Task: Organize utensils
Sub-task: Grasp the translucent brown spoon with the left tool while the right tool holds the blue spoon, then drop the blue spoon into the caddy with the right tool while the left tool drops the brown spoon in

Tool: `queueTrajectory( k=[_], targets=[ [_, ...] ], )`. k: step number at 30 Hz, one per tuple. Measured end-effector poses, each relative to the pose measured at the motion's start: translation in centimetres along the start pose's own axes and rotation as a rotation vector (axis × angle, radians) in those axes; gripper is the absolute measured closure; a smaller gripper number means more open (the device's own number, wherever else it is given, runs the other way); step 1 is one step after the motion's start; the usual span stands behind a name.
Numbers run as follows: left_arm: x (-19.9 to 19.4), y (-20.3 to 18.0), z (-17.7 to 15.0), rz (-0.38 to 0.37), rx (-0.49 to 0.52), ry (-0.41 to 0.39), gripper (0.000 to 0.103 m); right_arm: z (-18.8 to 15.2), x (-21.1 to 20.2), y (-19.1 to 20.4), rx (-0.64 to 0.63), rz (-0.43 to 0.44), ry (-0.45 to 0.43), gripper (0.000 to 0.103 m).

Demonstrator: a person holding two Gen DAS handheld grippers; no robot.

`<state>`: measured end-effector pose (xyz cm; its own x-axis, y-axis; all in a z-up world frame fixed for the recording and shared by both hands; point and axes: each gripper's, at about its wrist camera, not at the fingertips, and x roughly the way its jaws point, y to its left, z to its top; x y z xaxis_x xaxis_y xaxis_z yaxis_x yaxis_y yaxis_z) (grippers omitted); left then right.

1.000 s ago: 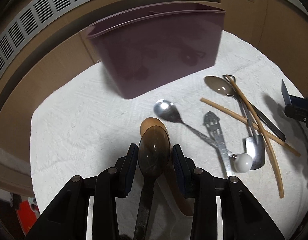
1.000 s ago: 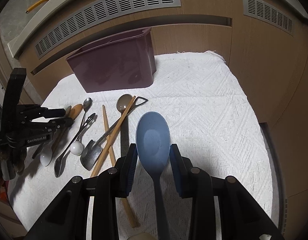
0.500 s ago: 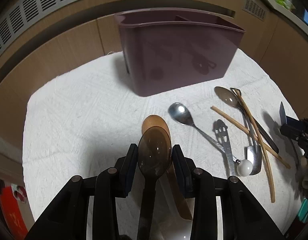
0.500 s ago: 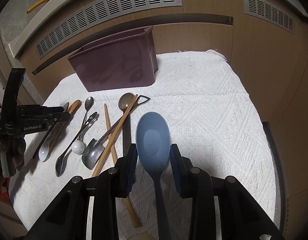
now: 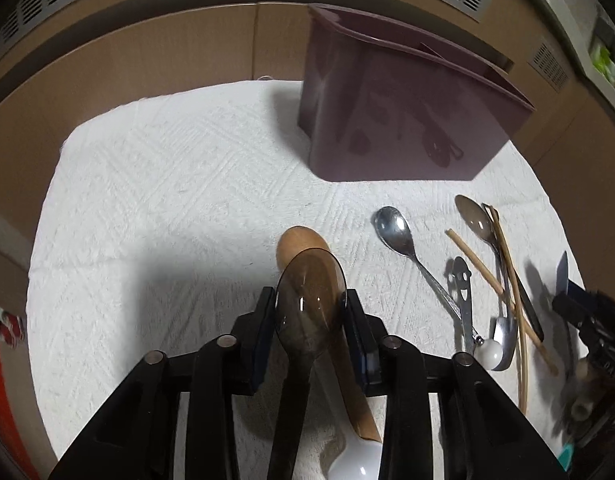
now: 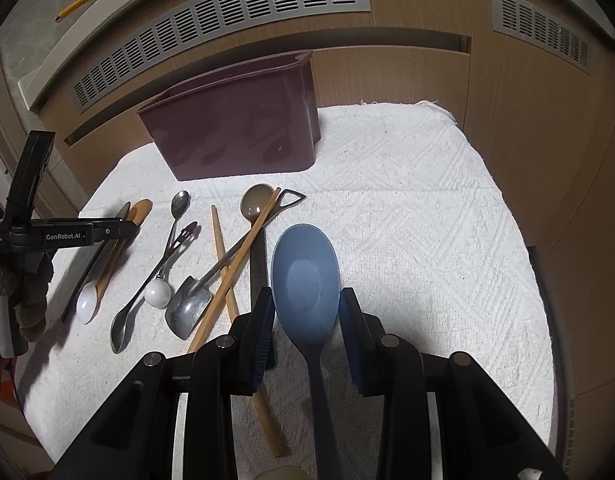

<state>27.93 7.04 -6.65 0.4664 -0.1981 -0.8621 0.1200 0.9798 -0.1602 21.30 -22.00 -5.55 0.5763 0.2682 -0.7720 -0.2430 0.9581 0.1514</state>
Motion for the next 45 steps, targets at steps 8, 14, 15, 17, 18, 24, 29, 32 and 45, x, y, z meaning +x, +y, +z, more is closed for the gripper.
queueTrajectory(
  k=[8, 14, 15, 17, 18, 24, 29, 32, 45],
  targets=[
    [-7.0, -1.3, -2.0, 0.025, 0.007, -0.221, 0.07, 0.7, -1.2, 1.0, -0.067, -0.016, -0.047, 0.072],
    [-11.7, -2.9, -1.9, -0.045, 0.009, -0.355, 0.07, 1.7, -2.2, 1.6, -0.06, 0.025, -0.1, 0.072],
    [-12.5, -3.2, -1.6, -0.053, 0.01, -0.383, 0.07, 2.0, -2.3, 1.7, -0.064, 0.028, -0.112, 0.073],
    [-13.7, -3.7, -1.0, -0.075, 0.008, -0.433, 0.07, 2.9, -2.9, 2.0, -0.073, 0.035, -0.146, 0.073],
    [-14.3, -4.0, -0.4, -0.089, 0.004, -0.454, 0.07, 3.4, -3.3, 2.1, -0.074, 0.039, -0.165, 0.073],
    [-19.5, -5.8, 6.2, -0.189, 0.03, -0.609, 0.07, 12.1, -8.8, 3.4, -0.144, 0.118, -0.398, 0.073],
    [-19.9, -5.7, 13.0, -0.258, -0.017, -0.722, 0.07, 19.1, -9.7, 4.9, -0.22, 0.124, -0.536, 0.073],
    [-17.2, -4.6, 15.3, -0.271, -0.061, -0.734, 0.07, 21.0, -7.2, 4.6, -0.2, 0.118, -0.502, 0.073],
    [-3.0, -2.5, 17.1, -0.292, -0.162, -0.53, 0.069, 19.2, 5.1, 1.8, -0.175, 0.138, -0.101, 0.071]
  ],
)
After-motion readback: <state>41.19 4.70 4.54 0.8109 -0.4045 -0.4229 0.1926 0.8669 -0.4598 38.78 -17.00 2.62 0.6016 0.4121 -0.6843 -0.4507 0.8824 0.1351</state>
